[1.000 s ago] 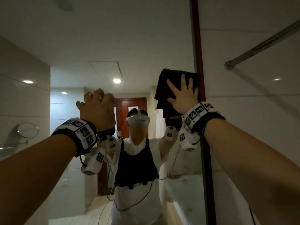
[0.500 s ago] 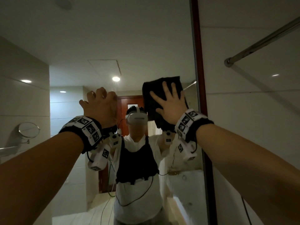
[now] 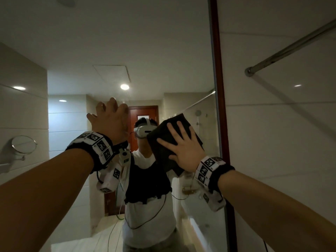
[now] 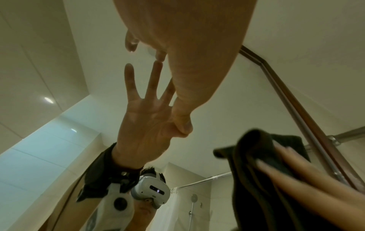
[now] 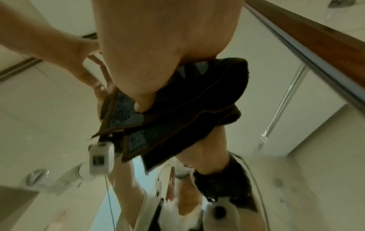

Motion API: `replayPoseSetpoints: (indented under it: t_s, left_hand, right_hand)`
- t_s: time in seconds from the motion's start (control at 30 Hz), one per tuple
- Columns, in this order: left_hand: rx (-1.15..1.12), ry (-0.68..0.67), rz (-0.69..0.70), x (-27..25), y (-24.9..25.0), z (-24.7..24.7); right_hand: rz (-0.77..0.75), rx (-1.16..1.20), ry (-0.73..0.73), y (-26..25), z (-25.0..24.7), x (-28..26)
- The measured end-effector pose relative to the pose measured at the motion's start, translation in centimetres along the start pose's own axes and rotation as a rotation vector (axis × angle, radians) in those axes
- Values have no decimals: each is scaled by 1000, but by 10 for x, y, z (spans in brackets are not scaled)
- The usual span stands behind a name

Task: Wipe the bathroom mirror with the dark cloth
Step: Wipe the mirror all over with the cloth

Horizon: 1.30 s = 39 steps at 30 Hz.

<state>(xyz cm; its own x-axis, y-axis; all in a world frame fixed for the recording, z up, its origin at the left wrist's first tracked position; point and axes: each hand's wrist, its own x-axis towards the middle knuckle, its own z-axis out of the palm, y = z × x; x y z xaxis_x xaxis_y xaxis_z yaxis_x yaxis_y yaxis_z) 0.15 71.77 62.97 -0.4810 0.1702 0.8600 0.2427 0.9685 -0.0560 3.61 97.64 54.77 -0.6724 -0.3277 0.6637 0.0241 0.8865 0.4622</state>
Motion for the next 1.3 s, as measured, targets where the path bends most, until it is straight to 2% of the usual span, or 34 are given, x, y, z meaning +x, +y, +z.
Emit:
replayPoseSetpoints:
  t_s: [0.3,0.47,0.7,0.87,1.03,1.2,1.3]
  left_hand:
    - [33,56,47,2,-8,5]
    - [15,84,27,3,-8,12]
    - [-39,69,3,2,-5,16]
    - [34,140,19,-3,-5,11]
    - [6,154,-41,-22,-4,17]
    - [-4,148,50,-55,-2,37]
    - [-8,145,63,-59,2,43]
  right_hand:
    - [250,165,54,17,-70,104]
    - [287,200,66,22,-87,126]
    - [270,207,85,8,-73,108]
    - [225,159,105,-24,-39,69]
    - [192,123,51,-58,-11,35]
    - [179,145,-17,-81,4,17]
    - [177,168,-19,-88,15,6]
